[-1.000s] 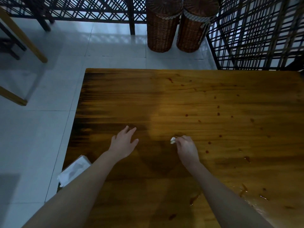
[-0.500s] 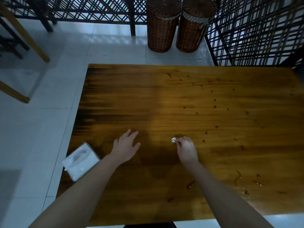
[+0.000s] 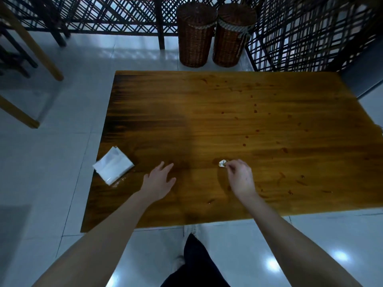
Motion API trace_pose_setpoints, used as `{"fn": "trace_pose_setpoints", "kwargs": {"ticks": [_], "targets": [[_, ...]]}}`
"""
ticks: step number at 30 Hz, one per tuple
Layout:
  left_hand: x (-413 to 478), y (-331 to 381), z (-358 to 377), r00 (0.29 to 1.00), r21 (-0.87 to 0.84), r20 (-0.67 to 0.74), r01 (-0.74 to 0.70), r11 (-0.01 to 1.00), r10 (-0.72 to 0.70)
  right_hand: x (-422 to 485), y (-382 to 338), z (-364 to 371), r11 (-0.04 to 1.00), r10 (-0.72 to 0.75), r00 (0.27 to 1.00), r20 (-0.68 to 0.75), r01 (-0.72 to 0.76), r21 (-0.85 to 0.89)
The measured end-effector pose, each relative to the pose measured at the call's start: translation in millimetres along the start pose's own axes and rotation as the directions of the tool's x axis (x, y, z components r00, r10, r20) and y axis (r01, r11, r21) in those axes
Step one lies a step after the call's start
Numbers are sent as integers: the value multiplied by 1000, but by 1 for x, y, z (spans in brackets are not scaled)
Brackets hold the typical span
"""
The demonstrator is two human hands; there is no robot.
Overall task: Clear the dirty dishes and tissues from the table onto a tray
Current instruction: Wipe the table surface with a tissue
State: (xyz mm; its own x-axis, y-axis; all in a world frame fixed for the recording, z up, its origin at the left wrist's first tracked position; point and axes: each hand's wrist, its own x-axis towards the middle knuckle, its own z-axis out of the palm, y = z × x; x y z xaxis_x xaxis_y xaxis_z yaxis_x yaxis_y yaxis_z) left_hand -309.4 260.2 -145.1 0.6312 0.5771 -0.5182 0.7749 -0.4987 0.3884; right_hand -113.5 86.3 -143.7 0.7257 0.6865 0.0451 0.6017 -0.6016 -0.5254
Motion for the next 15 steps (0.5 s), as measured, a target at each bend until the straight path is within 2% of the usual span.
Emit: {"fn": "trace_pose_setpoints", "kwargs": {"ticks": [8, 15], "targets": [[-44, 46, 11, 998, 24, 2, -68, 997, 68, -53, 26, -52, 997, 75, 997, -28, -76, -30], [-71, 123, 36, 984, 20, 8, -178, 984, 178, -90, 82, -111, 992, 122, 989, -80, -124, -14]]}}
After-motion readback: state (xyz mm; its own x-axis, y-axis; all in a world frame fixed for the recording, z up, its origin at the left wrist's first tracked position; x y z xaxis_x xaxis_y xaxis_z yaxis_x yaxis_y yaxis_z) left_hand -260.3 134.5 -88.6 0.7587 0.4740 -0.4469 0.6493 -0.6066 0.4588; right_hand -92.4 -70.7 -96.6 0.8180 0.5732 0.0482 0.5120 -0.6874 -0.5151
